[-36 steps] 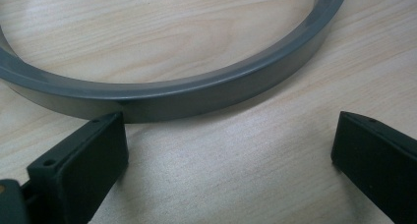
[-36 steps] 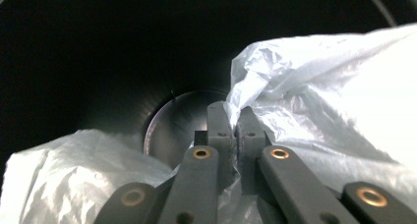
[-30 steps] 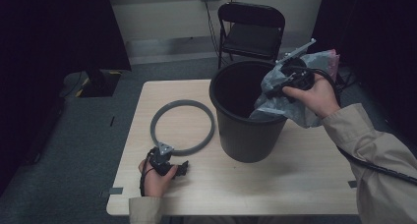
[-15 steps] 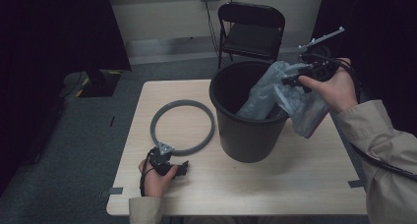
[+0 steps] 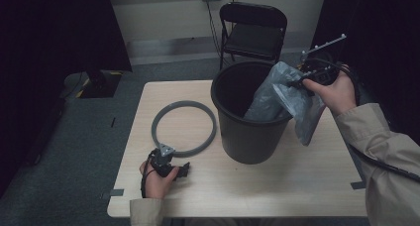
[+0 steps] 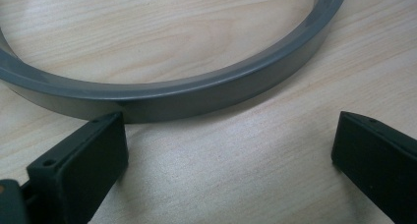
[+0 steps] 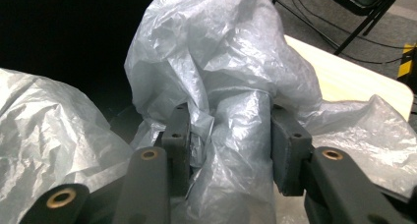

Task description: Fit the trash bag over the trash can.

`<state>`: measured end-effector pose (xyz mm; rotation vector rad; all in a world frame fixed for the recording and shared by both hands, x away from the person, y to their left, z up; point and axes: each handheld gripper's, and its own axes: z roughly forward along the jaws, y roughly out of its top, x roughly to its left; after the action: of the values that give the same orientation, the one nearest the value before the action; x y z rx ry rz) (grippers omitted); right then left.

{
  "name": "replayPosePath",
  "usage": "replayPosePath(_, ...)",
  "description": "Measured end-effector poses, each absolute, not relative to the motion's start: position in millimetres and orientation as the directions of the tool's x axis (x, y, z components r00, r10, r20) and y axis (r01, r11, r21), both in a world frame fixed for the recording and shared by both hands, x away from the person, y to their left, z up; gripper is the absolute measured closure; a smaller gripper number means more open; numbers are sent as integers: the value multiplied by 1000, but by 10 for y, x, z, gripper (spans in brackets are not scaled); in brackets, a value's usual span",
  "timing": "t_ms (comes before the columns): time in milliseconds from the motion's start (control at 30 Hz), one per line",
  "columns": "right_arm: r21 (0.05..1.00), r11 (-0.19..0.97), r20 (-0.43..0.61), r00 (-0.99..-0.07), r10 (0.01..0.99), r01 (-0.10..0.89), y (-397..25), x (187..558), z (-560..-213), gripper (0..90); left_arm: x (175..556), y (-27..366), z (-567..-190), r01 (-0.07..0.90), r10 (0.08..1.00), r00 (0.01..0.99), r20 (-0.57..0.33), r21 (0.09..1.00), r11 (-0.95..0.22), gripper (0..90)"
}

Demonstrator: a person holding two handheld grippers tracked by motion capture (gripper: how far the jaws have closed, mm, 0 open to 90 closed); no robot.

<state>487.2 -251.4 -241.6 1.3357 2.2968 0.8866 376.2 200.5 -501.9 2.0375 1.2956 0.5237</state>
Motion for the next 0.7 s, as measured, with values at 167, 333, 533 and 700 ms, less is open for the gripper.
replayPosePath(167,700,345,16,-498,867,625,-2552,4848,-2320,701,3762,2005,-5019,639,903,430,-14,711,-293,0)
replayPosePath(333,727,351,-16,-496,868,590,-2556,4806,-2191,844,3762,2005,-5019,639,903,429,-14,711,-293,0)
replayPosePath(533,760,338,-15,-505,863,555,-2534,4764,-2080,882,3762,2005,-5019,640,903,430,-14,711,-293,0)
replayPosePath(700,792,369,-43,-559,828,486,-2403,4666,-1947,884,3762,2011,-5016,639,899,437,-16,709,-298,2)
